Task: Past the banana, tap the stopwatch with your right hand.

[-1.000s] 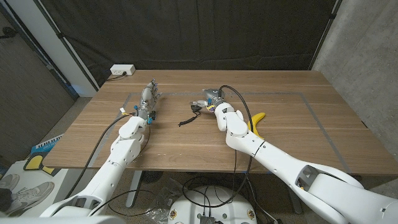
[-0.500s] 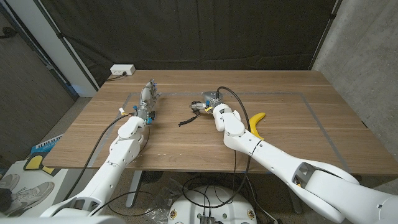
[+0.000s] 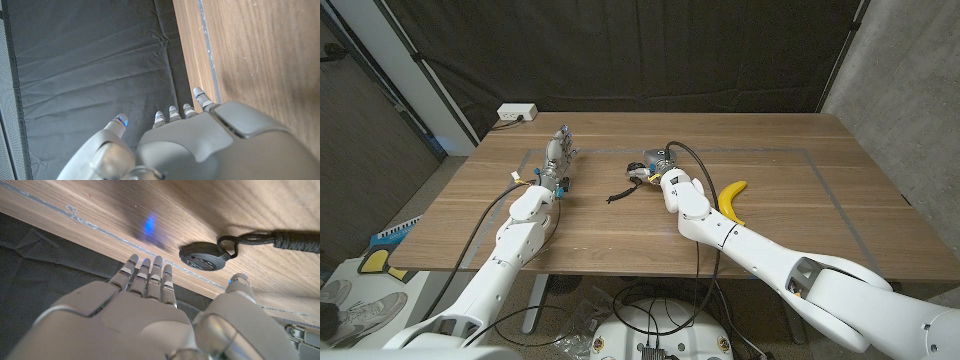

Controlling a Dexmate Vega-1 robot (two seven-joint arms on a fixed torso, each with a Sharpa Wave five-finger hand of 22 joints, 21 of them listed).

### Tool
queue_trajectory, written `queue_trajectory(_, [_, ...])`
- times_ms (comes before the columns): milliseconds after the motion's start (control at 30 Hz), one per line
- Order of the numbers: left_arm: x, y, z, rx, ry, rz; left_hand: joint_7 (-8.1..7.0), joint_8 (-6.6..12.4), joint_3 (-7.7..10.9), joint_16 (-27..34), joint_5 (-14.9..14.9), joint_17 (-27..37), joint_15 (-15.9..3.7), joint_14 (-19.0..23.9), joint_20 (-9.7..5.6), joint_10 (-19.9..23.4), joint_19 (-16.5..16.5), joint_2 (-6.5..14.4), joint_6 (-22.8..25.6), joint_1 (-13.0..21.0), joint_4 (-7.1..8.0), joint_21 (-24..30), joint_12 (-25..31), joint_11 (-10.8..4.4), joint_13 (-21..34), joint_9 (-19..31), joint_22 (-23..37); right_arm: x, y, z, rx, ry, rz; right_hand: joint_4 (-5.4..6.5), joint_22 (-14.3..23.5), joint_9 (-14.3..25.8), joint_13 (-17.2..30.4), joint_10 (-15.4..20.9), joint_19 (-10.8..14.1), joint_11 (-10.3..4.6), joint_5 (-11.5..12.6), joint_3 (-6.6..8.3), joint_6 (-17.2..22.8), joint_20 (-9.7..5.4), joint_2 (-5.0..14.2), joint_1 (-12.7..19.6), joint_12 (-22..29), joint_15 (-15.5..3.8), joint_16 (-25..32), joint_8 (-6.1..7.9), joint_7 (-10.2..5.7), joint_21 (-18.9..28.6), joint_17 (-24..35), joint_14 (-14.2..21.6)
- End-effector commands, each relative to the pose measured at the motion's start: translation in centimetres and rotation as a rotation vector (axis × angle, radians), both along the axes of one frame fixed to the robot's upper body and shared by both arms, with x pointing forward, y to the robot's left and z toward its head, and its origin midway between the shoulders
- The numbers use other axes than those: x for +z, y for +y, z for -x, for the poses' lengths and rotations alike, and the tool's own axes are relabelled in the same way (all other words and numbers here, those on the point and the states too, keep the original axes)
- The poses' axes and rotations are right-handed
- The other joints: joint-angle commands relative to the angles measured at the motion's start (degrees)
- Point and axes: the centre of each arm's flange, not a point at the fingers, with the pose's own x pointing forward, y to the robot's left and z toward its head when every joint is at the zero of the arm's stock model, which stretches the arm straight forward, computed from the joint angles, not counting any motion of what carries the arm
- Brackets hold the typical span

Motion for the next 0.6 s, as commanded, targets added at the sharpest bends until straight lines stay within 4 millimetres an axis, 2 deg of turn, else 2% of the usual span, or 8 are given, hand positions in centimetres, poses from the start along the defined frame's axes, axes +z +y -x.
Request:
queue_trajectory(33, [-0.03,0.10,-0.13,0.002,0.008,-0.003,0.02,-0.32,-0.35,0.0,0.3,0.0,-0.74,-0.8,-0.12,-0.5,-3.2,-0.1,-0.2,-0.3,0.09,-0.1,-0.1,0.15,0.1,0.2,0.2,-0.73,0.28,-0.80,-0.012,-0.018,0.037,-0.49,0.2,0.1,0.1,1.0,0.8,-0.24,0.5,0.30,0.8,0.17,0.07,1.3,0.5,-0.43,0.3,0.57,-0.48,0.4,0.1,1.1])
queue_trajectory(233, [0.06,0.07,-0.17,0.003,0.006,-0.004,-0.03,-0.33,-0.53,0.0,0.4,0.0,-0.75,-0.9,-0.13,-0.6,-3.2,-0.1,-0.3,-0.6,0.06,-0.2,-0.1,0.16,0.1,0.1,0.2,-0.79,0.31,-0.97,-0.008,-0.021,0.042,-0.71,0.2,0.2,0.1,2.7,1.4,-0.75,0.7,0.45,2.5,-0.09,0.17,2.4,1.0,-1.29,0.5,1.10,-1.28,0.6,0.1,2.3])
queue_trajectory(367, [0.15,0.07,-0.20,0.003,0.005,-0.005,-0.07,-0.35,-0.64,-0.1,0.5,0.0,-0.74,-1.1,-0.13,-0.7,-3.2,-0.1,-0.4,-0.8,0.03,-0.2,-0.1,0.16,0.1,0.1,0.2,-0.91,0.27,-1.00,-0.007,-0.035,0.046,-0.57,0.2,0.2,0.1,6.1,1.9,-2.04,0.9,0.36,5.8,-0.31,0.23,3.2,2.1,-2.44,0.7,2.16,-2.82,0.6,0.1,4.0])
queue_trajectory(600, [0.10,0.03,-0.27,0.000,0.006,-0.006,-0.11,-0.39,-0.81,-0.1,0.6,-0.1,-0.86,-1.1,-0.14,-0.9,-3.2,0.0,-0.5,-1.0,-0.02,-0.3,-0.2,0.16,0.1,0.1,0.1,-0.99,0.19,-1.02,-0.011,-0.044,0.053,-0.70,0.1,0.2,0.2,8.2,2.5,-2.86,1.1,0.34,8.0,-0.51,0.12,4.2,2.7,-3.54,1.0,2.81,-3.66,0.7,0.1,5.8])
